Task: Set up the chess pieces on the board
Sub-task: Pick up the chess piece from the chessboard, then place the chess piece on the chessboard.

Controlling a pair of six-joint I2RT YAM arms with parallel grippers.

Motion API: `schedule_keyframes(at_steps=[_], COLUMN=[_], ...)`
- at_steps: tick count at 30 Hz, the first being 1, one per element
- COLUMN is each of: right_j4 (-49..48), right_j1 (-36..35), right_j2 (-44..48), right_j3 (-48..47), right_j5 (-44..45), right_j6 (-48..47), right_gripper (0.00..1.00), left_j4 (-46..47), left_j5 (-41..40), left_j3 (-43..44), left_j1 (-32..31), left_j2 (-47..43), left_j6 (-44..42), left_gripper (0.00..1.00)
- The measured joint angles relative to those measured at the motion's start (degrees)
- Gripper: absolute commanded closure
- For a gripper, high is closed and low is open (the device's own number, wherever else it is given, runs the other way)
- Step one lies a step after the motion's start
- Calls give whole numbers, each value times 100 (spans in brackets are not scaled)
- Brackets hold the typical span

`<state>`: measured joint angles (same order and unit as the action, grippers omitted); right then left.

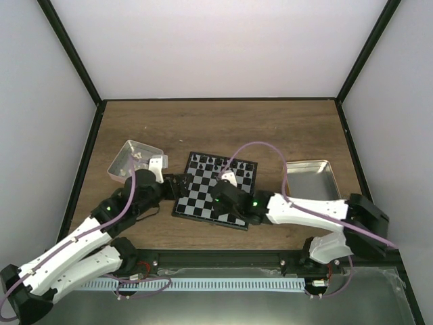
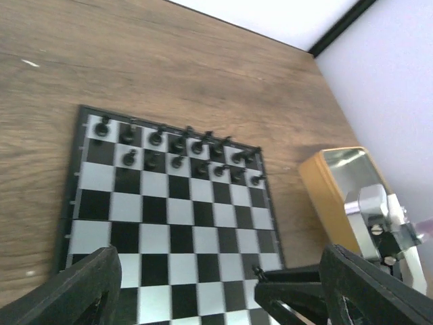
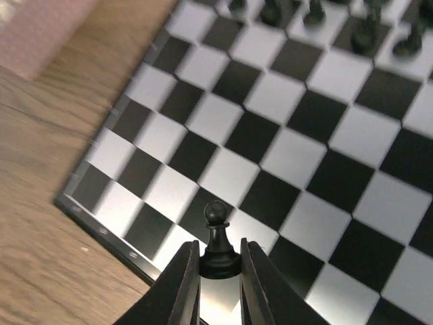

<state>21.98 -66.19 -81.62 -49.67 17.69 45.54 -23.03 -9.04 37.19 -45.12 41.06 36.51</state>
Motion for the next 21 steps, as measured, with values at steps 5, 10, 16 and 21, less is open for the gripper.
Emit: schedule_keyframes(at_steps=[5,10,16,21], right_j4=[-988,-1801,-2465,-2632], right_j1=[0,0,0,0], right_j2=[885,1705,2343,2446], right_j3=[417,726,765,774], right_j5=[79,-114,-741,-1097], right_j6=[-675,-1366,-2076,-2369], right_gripper=[89,89,89,89], left_j4=[337,861,1749,2146], left_j5=[927,2048,3305,4011], left_j3=[278,610,656,656], left_j1=[197,402,496,503], left_j2=[133,240,483,876], left_j6=[205,511,1049,1384], left_gripper=[15,15,22,43])
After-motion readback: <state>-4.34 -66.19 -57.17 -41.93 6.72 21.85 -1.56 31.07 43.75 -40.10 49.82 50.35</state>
